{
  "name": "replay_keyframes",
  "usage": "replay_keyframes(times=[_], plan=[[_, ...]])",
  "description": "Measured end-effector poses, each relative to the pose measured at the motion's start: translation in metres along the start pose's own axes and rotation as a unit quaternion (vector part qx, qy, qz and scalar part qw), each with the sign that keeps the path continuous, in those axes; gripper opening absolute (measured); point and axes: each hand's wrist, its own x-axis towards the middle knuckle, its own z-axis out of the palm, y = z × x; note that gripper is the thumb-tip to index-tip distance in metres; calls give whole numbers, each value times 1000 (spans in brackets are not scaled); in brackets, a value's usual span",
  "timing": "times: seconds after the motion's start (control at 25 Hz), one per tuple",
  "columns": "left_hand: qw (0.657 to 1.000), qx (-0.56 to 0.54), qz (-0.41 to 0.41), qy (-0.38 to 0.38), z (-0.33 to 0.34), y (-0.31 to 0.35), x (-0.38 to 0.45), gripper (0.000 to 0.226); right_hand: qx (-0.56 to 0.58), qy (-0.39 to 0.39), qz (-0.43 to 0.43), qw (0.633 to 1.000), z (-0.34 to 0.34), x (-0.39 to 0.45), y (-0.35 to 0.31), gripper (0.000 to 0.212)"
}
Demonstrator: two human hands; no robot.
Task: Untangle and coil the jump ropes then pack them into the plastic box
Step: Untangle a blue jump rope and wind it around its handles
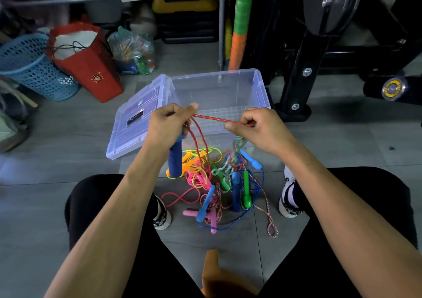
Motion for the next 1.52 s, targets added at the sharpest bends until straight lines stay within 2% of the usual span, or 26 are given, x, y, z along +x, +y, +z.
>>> replay_keyframes(times=[0.12,0.24,0.36,0.48,0.56,0.6,0.72,0.76,0.84,0.92,1.0,1.08,1.16,1.24,1.32,1.4,1.44,1.48,1.52], plan=[[998,33,-18,56,-1,-6,5,41,45,6,28,999,-7,2,1,33],[996,41,-28,78,2,-8,5,41,-38,-70,6,997,-11,5,5,21],[997,-12,-24,67,3,-6,4,41,-134,-89,12,987,-9,4,9,14],[987,-118,-23,109,-5,0,5,39,-207,-73,66,973,-7,3,22,18],[973,-165,-43,157,-15,4,11,36,-217,-61,72,972,-6,4,30,17],[976,-143,-49,156,-18,4,14,34,-197,-53,59,977,-7,4,31,16],[994,84,-48,53,-15,-9,13,27,-121,-22,11,992,-10,5,23,31],[986,162,-42,21,-10,-14,9,25,-108,-20,1,994,-12,5,18,33],[962,271,12,8,-1,-18,0,23,-98,-49,-5,994,-12,3,10,34],[956,265,125,-1,4,-12,-8,20,-113,-94,-9,989,-7,2,2,36],[961,181,188,-90,10,-7,-16,22,-130,-121,-13,984,-1,2,-4,36],[961,141,141,-194,16,-3,-25,21,-124,-124,-6,984,1,4,-9,32],[959,125,88,-238,21,-3,-27,8,-85,-120,10,989,0,5,-14,29],[973,79,65,-207,21,-3,-21,18,-17,-117,31,993,-1,6,-17,32],[994,16,28,-105,16,-3,-11,25,50,-121,65,989,-6,6,-15,32],[999,-30,-16,-12,7,-4,-1,22,85,-119,95,985,-12,7,-9,25],[1000,-14,-22,10,5,-4,1,17,78,-110,94,986,-15,7,-6,24],[998,54,0,8,3,-6,1,9,59,-103,81,990,-16,7,-3,25],[985,163,52,-7,3,-7,-2,12,42,-102,61,992,-16,7,-3,25]])
